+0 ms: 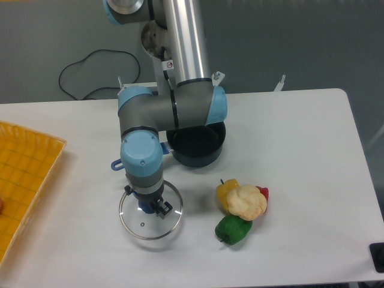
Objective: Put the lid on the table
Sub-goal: 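Lower the glass lid flat onto the table beside the pan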
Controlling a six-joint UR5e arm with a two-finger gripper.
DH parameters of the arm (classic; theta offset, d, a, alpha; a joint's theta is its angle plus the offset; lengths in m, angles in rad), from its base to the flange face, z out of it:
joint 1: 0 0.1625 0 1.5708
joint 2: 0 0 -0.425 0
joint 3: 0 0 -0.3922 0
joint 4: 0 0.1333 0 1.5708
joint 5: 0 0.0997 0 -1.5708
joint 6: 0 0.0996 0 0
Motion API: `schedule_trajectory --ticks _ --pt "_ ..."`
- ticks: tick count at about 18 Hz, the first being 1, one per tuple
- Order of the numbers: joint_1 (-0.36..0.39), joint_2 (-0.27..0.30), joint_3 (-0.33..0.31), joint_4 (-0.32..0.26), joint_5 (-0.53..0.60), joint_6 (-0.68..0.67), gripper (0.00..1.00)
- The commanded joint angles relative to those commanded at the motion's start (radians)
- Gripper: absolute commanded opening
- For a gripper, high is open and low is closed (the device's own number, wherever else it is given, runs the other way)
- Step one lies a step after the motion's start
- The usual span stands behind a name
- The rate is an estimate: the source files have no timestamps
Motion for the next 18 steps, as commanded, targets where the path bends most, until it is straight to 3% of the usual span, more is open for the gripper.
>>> schedule_trajectory --ticks 18 --pt "-0.014 -0.034 -0.005 0.032 0.006 -0.020 0.44"
